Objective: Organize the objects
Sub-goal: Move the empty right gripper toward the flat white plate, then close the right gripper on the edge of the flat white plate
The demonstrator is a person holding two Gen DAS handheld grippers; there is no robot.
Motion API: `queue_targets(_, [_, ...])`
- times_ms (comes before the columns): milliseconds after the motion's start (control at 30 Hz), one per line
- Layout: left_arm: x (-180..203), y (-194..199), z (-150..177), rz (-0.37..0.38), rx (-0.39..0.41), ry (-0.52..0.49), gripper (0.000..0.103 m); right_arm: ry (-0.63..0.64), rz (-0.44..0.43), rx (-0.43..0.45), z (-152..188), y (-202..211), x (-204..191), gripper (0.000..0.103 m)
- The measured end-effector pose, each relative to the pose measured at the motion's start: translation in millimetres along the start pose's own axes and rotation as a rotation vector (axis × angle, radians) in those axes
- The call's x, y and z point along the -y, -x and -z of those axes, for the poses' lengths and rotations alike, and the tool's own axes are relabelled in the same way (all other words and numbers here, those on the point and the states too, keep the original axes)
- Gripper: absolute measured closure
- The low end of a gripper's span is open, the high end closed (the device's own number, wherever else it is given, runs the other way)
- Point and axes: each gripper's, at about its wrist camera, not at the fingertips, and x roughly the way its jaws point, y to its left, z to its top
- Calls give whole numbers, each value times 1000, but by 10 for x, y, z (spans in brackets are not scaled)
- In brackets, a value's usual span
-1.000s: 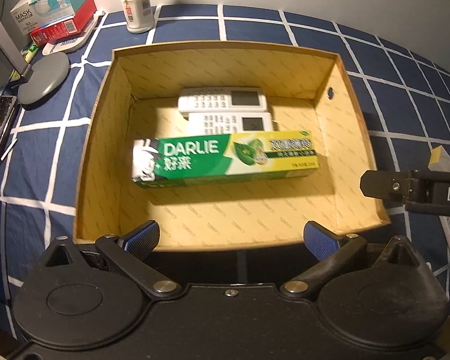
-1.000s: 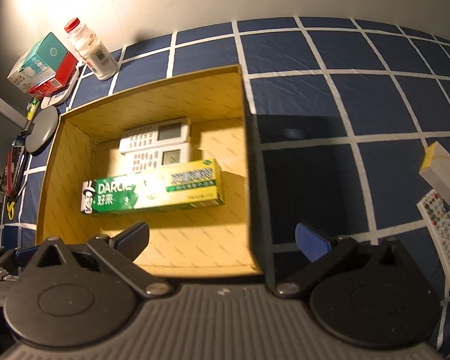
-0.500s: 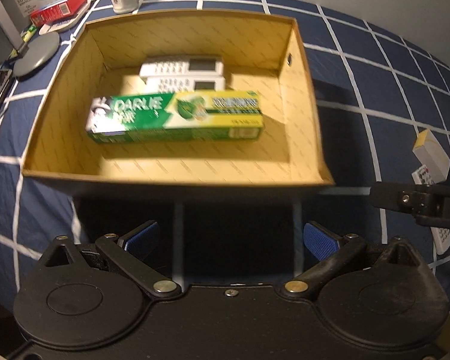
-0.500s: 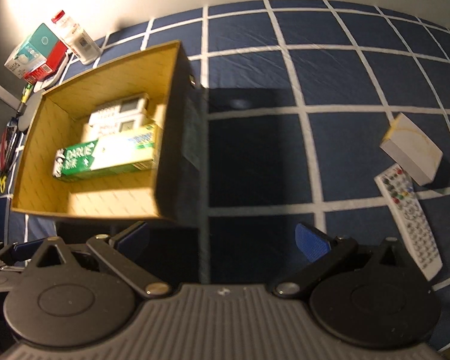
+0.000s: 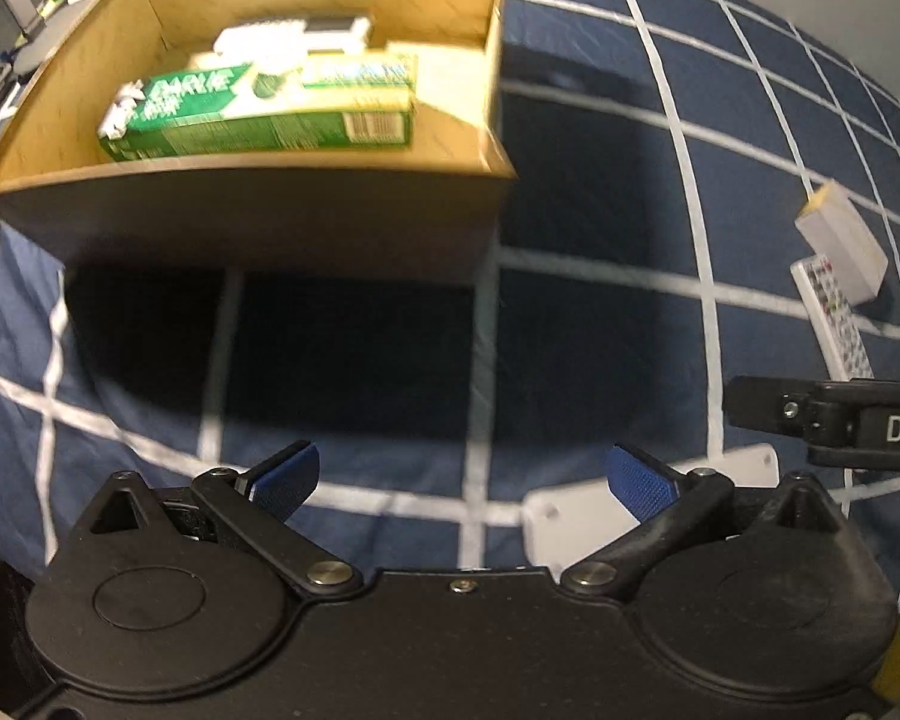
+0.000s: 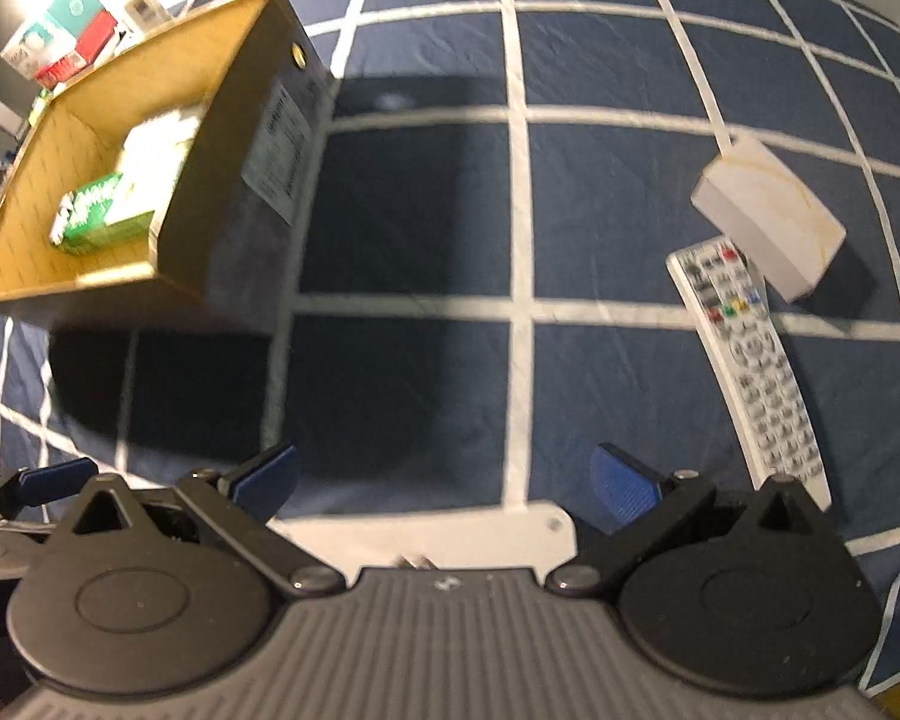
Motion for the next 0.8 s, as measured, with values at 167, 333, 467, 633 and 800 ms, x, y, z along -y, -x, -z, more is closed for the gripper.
queue_targets(167, [132,-152,193,3,-49,-4,0,23,-3,-42,171,-136,131,0])
queue_targets(333, [205,-248,313,17,-63,7,0,37,1,-72,294,-240,191,0])
queue_targets(467, [274,-327,405,34,-78,5,0,40,5,-95,370,-315,242,0])
queue_targets(633, [328,-415,481,54,-93,8,0,41,8,-111,412,-381,290,0])
queue_targets(800, [360,-480,531,78,-104,19,0,30,-4,-116,417,-438,329,0])
